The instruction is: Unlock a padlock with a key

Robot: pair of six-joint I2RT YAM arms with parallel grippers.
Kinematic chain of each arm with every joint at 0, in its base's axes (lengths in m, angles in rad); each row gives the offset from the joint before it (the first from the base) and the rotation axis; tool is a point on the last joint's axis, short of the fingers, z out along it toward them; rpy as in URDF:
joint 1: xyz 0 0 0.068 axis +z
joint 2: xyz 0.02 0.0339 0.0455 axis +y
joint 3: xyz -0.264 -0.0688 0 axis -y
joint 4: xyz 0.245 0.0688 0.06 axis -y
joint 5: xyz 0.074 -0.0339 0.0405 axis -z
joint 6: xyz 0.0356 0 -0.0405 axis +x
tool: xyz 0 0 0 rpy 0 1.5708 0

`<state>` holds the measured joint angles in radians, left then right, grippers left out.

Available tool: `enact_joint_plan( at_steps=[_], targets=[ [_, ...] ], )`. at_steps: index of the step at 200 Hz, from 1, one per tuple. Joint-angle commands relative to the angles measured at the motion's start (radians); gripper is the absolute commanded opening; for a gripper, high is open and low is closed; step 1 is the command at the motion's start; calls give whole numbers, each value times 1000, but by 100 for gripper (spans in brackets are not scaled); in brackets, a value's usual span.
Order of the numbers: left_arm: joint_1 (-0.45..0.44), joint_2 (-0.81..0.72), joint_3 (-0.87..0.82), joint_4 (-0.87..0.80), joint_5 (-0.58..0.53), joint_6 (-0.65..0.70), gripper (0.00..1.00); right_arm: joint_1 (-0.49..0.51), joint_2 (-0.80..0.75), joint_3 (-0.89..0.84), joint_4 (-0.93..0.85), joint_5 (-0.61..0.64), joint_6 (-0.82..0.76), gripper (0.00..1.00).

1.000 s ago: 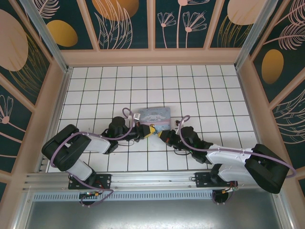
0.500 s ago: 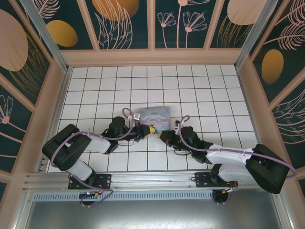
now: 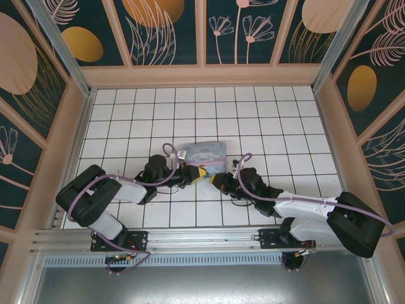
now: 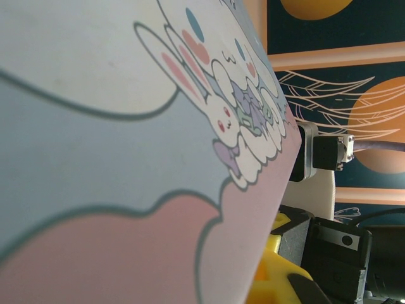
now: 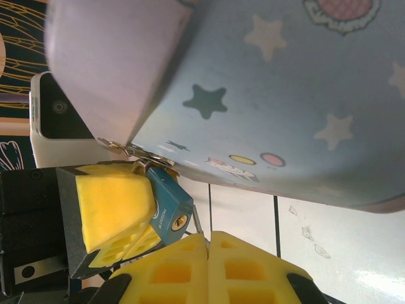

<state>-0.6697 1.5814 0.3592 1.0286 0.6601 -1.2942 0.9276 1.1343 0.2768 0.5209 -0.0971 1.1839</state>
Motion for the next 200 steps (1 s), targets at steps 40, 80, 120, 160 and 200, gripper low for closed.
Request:
enact_joint_plan(
  at_steps=[40, 80, 120, 160, 200],
  targets=[
    [-4, 14, 4, 53, -10, 17, 0, 1, -29, 44, 0, 16, -23, 0],
    [-2, 19, 1, 55, -10, 17, 0, -1, -30, 48, -6, 14, -26, 0],
    [-3, 22, -3, 60, -9, 18, 0, -1, -35, 50, -15, 16, -27, 0],
    [-3, 23, -2, 52, -12, 22, 0, -2, -43, 55, -43, 17, -35, 0],
    [-4, 19, 0, 40, -13, 31, 0, -4, -57, 45, -49, 22, -32, 0]
  ],
)
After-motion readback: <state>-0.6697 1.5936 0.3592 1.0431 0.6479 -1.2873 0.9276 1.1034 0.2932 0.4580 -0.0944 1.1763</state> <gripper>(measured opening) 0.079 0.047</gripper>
